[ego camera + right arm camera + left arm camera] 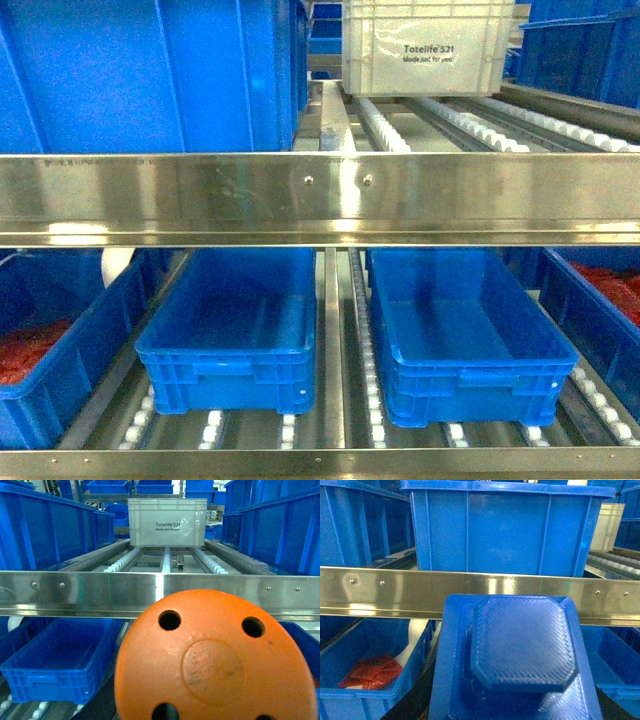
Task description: Sort blue parts and orange caps into right shelf containers
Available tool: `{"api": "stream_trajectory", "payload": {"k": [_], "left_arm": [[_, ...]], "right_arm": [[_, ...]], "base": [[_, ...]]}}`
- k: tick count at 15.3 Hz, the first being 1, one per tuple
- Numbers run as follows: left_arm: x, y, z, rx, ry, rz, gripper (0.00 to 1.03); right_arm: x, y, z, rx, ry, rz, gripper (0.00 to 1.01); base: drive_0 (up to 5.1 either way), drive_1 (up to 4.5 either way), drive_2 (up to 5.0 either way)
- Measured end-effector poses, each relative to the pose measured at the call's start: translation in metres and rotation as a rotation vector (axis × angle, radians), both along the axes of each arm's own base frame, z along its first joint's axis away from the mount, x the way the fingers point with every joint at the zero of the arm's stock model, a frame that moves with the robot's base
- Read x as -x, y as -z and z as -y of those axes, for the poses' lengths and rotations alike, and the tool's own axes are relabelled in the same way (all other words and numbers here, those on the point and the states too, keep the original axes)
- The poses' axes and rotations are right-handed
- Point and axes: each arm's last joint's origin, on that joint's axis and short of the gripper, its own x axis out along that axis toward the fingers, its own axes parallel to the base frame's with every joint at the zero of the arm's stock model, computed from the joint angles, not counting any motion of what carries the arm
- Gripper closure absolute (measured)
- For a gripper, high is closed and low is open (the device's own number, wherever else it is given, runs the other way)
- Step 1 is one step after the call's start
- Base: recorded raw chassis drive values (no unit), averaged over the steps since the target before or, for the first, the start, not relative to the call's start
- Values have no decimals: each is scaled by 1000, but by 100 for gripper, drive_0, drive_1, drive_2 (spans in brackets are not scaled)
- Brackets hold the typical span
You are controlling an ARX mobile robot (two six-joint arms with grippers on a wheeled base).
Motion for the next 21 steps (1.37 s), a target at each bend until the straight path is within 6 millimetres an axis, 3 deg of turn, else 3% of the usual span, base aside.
{"api": "stream_trajectory", "payload": {"k": [21], "left_arm": [[0, 0, 0, -4, 1, 0, 62]], "right_arm": [[0, 0, 0, 0, 1, 0, 58]], "base": [[0, 0, 0]]}}
